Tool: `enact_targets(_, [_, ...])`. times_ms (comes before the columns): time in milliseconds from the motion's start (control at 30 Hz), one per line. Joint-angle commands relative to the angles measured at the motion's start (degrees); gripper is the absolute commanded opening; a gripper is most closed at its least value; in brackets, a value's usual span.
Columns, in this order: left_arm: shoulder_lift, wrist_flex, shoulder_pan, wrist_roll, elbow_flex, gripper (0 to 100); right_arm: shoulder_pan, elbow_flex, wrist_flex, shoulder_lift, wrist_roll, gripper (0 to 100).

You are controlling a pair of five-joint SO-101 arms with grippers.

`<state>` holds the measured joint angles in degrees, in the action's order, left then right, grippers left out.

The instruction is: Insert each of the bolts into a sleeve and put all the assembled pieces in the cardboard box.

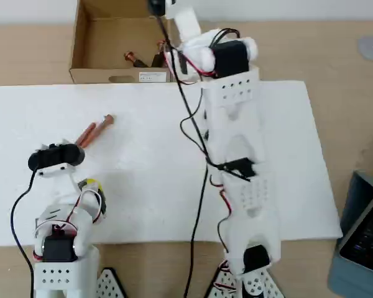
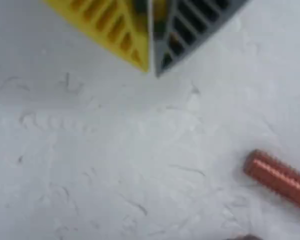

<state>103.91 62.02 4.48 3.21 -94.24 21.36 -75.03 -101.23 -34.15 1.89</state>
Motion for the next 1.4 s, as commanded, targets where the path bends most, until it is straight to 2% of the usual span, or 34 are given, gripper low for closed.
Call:
enact_targets(0, [0.57, -0.26, 0.44, -0.18, 0.26, 0, -1.8, 14.64, -1.23, 11.82, 4.22, 12.4])
enact_targets(267, [0.57, -0.26, 0.44, -0.18, 0.26, 0, -2.95, 47.08, -1.05, 26.59, 16.7, 12.4])
enact_targets(500, [0.57, -0.26, 0.44, -0.18, 0.26, 0, -2.86, 61.85, 2.64, 28.53, 28.13, 12.6])
enact_targets(933, [0.57, -0.26, 0.44, -0.09, 0.26, 0, -2.95, 79.34, 27.08, 28.44, 28.57, 12.7])
enact_targets(1133, [0.57, -0.26, 0.44, -0.09, 0.26, 0, -5.14, 81.71, 31.3, 28.26, 28.66, 12.8])
enact_targets(1367, [0.57, -0.26, 0.44, -0.18, 0.26, 0, -8.04, 76.7, 29.89, 21.93, 28.75, 12.8])
